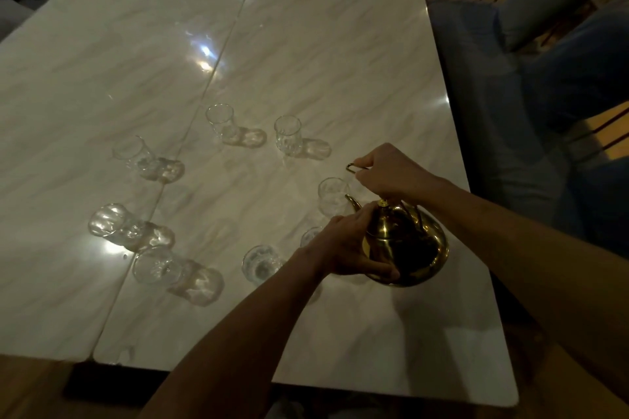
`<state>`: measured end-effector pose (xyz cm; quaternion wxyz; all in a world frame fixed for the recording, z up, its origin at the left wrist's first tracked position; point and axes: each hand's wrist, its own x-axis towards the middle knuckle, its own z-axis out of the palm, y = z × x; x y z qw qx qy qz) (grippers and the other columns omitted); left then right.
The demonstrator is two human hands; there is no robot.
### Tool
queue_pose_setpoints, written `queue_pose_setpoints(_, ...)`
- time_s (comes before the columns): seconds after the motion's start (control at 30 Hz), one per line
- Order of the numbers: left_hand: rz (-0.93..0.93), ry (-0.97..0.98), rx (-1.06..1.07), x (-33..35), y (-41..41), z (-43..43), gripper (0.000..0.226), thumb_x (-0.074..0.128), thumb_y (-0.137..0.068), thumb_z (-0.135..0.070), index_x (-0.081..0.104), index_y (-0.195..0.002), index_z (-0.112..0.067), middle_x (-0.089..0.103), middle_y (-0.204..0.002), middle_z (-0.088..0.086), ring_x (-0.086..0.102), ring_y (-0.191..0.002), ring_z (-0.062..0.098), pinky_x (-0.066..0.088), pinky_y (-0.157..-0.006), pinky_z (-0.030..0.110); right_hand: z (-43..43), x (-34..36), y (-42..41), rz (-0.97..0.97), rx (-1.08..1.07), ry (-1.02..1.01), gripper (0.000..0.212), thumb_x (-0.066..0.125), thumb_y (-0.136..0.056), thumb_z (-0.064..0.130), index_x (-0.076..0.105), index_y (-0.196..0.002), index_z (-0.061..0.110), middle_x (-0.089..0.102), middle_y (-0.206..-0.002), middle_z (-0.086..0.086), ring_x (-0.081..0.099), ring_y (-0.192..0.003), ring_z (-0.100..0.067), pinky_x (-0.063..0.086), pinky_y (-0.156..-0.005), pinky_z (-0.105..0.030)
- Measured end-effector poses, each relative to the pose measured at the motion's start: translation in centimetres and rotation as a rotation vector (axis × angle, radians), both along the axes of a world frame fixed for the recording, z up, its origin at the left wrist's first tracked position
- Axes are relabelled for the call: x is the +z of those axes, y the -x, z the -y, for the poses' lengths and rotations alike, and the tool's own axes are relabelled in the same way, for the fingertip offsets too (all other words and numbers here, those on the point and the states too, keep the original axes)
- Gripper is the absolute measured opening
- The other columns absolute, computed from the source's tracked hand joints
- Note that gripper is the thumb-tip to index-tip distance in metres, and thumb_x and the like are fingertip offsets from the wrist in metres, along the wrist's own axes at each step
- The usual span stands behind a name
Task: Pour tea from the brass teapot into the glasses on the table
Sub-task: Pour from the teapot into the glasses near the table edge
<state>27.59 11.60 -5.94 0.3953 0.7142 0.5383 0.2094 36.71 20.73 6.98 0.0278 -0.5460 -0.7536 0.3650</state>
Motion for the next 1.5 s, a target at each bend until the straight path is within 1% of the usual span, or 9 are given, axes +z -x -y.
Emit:
queue_pose_setpoints(0.23,0.015,-0.032,-0.004,0.2,-0.1,0.0,0.118,0.091,-0.069,-0.054,0.023,-0.161,-0.024,0.056,-0.152,-0.002,0.054,-0.138,0.018,0.045,-0.115,0.036,-0.2,0.0,-0.1,0.006,-0.008,0.022,0.044,0.055,-0.091,0.012,0.057,-0.135,0.011,0.064,-0.078,0.001,0.048,-0.044,-0.008,0.037,-0.04,-0.02)
queue_pose_setpoints(0.4,0.005,-0.005,0.008,0.2,-0.2,-0.2,0.122,0.084,-0.065,-0.067,0.022,-0.16,-0.025,0.056,-0.151,-0.004,0.054,-0.138,0.019,0.046,-0.114,0.047,-0.2,0.1,-0.2,-0.007,-0.009,0.022,0.04,0.054,-0.092,0.011,0.061,-0.131,0.01,0.068,-0.083,-0.006,0.049,-0.046,-0.008,0.038,-0.042,-0.021)
queue_pose_setpoints(0.57,0.008,-0.008,0.012,0.4,-0.3,-0.4,0.123,0.079,-0.063,-0.071,0.021,-0.161,-0.024,0.054,-0.153,-0.004,0.053,-0.14,0.02,0.044,-0.115,0.052,-0.6,-0.1,-0.2,0.003,-0.004,0.017,0.044,0.054,-0.09,0.009,0.058,-0.134,0.011,0.063,-0.072,0.0,0.049,-0.044,-0.008,0.036,-0.037,-0.019)
queue_pose_setpoints(0.7,-0.002,-0.003,0.016,0.3,-0.3,-0.5,0.124,0.075,-0.062,-0.076,0.019,-0.161,-0.025,0.054,-0.154,-0.004,0.052,-0.141,0.02,0.044,-0.115,0.052,-0.9,-0.3,-0.3,-0.003,0.007,0.01,0.046,0.055,-0.09,0.01,0.057,-0.136,0.011,0.064,-0.079,0.001,0.05,-0.044,-0.007,0.037,-0.038,-0.018)
queue_pose_setpoints(0.9,-0.029,-0.023,0.021,0.1,-0.5,-0.9,0.12,0.077,-0.062,-0.075,0.025,-0.158,-0.026,0.056,-0.151,-0.005,0.055,-0.137,0.018,0.046,-0.113,0.049,-1.2,-0.5,-1.0,-0.031,0.002,-0.029,0.045,0.056,-0.09,0.012,0.058,-0.135,0.015,0.068,-0.12,-0.008,0.051,-0.047,-0.006,0.039,-0.042,-0.018)
queue_pose_setpoints(0.97,-0.073,-0.039,0.019,-0.1,-0.6,-1.2,0.121,0.073,-0.061,-0.081,0.025,-0.158,-0.026,0.055,-0.151,-0.005,0.055,-0.137,0.018,0.045,-0.113,0.05,-1.3,-0.7,-1.4,-0.052,-0.001,-0.039,0.045,0.056,-0.09,0.014,0.058,-0.135,0.016,0.064,-0.129,-0.006,0.058,-0.055,-0.007,0.042,-0.047,-0.018)
queue_pose_setpoints(1.03,-0.104,-0.061,0.012,-0.3,-0.8,-1.4,0.122,0.072,-0.06,-0.085,0.027,-0.157,-0.026,0.054,-0.152,-0.006,0.054,-0.137,0.018,0.044,-0.113,0.05,-1.2,-0.9,-2.0,-0.08,-0.011,-0.038,0.045,0.057,-0.089,0.017,0.059,-0.134,0.017,0.061,-0.134,-0.004,0.067,-0.087,-0.011,0.047,-0.063,-0.019)
queue_pose_setpoints(1.1,-0.099,-0.086,0.006,-0.3,-1.0,-1.5,0.119,0.074,-0.062,-0.082,0.029,-0.156,-0.025,0.053,-0.152,-0.007,0.054,-0.135,0.017,0.045,-0.112,0.05,-1.2,-0.9,-2.7,-0.108,-0.03,-0.033,0.044,0.058,-0.089,0.019,0.06,-0.133,0.019,0.059,-0.137,-0.002,0.06,-0.115,-0.014,0.046,-0.082,-0.022)
queue_pose_setpoints(1.5,-0.062,-0.165,0.046,1.4,-1.4,-2.3,0.123,0.079,-0.064,-0.075,0.023,-0.16,-0.023,0.047,-0.156,-0.005,0.05,-0.14,0.018,0.045,-0.113,0.052,-1.8,0.8,-3.7,-0.18,0.011,-0.126,0.041,0.059,-0.09,0.018,0.062,-0.131,0.019,0.058,-0.139,0.0,0.051,-0.129,-0.014,0.038,-0.093,-0.022)
